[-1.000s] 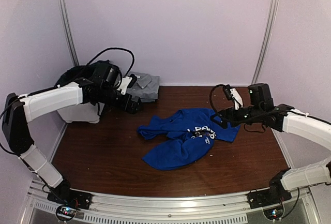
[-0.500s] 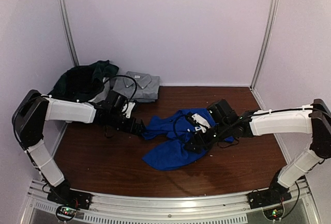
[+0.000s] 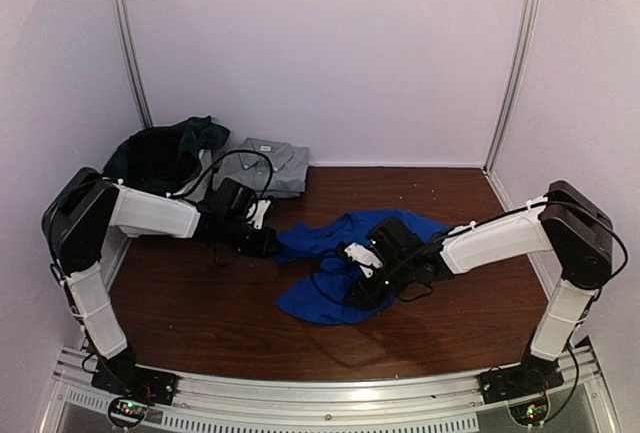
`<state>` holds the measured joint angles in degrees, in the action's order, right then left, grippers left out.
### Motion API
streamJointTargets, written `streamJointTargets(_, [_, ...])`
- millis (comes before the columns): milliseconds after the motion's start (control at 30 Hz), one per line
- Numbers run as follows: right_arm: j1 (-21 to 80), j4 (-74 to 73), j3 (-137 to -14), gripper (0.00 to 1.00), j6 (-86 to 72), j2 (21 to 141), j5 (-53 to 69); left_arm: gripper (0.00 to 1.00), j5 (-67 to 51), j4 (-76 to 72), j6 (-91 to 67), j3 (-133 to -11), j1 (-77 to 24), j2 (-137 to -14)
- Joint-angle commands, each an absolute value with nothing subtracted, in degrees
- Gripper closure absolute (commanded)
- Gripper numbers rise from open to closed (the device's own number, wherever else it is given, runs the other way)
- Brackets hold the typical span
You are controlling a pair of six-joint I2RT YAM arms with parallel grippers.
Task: Fold and stack the mixed laundry pile
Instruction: Pick up the crumpled T-shirt from the center of the board, then flatten out the crumpled T-shirt at the center of the board.
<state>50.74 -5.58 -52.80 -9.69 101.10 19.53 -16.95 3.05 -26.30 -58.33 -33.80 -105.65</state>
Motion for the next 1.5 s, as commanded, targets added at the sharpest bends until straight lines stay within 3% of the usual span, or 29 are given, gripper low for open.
streamJointTargets(0, [51.0,-8.7,-53.9,0.83,-9.8,98.5,10.9,1.00,-17.7,2.6,-26.7,-59.0,-32.9,-95.4])
streamJointTargets(100, [51.0,-11.5,-56.4,1.00,-8.8,91.7,9.0,1.00,-17.6,6.6,-25.2,-61.1,-32.8,-89.6])
streamJointTargets(300, [50.2,-14.9,-62.6,1.00,-7.0,74.7,4.7,1.00,-18.4,15.9,-20.1,-65.7,-33.0,-75.8])
streamJointTargets(400, [49.0,-16.3,-64.8,1.00,-7.1,69.6,5.9,1.00,-13.5,19.5,-19.6,-69.4,-33.0,-68.7])
streamJointTargets(533, [49.0,-17.1,-67.1,1.00,-6.9,70.2,14.0,1.00,-2.8,24.7,-22.6,-78.3,-32.8,-66.1])
streamJointTargets(700, [51.2,-6.1,-63.0,1.00,-10.5,76.6,23.3,1.00,-7.8,19.9,-24.3,-92.0,-32.9,-75.1])
streamJointTargets(733, [51.8,-5.3,-61.9,0.98,-10.9,77.8,24.8,1.00,-10.1,18.8,-24.8,-95.7,-33.6,-78.1])
streamJointTargets(867, [49.6,1.1,-51.6,0.38,-15.9,68.4,21.4,1.00,-17.8,17.5,-22.4,-113.9,-41.7,-95.3])
streamJointTargets(933, [45.7,0.7,-47.6,0.33,-17.6,58.9,16.0,1.00,-18.0,23.4,-19.1,-127.4,-47.4,-106.2])
streamJointTargets(1033, [40.5,-5.2,-45.0,0.35,-19.2,47.2,7.9,1.00,-20.0,30.6,-16.8,-145.2,-53.8,-123.0])
streamJointTargets(1067, [39.6,-7.3,-44.2,0.37,-19.5,43.7,5.5,0.96,-22.1,31.8,-16.7,-148.6,-55.0,-127.4])
streamJointTargets(1167, [37.8,-11.6,-42.6,0.37,-20.5,36.6,0.4,0.37,-22.9,37.2,-14.5,-148.6,-56.4,-132.2])
streamJointTargets(1200, [37.3,-13.1,-42.3,0.36,-20.6,36.0,-0.3,0.27,-20.9,38.8,-13.0,-145.8,-56.4,-131.2])
streamJointTargets(1333, [36.3,-14.9,-41.3,0.34,-19.5,38.6,-0.7,0.03,-10.4,33.8,-9.2,-121.8,-55.6,-116.6])
streamJointTargets(1467, [35.8,-12.4,-41.2,0.37,-17.3,45.7,1.8,0.03,-9.5,25.1,-15.0,-99.1,-47.7,-101.9])
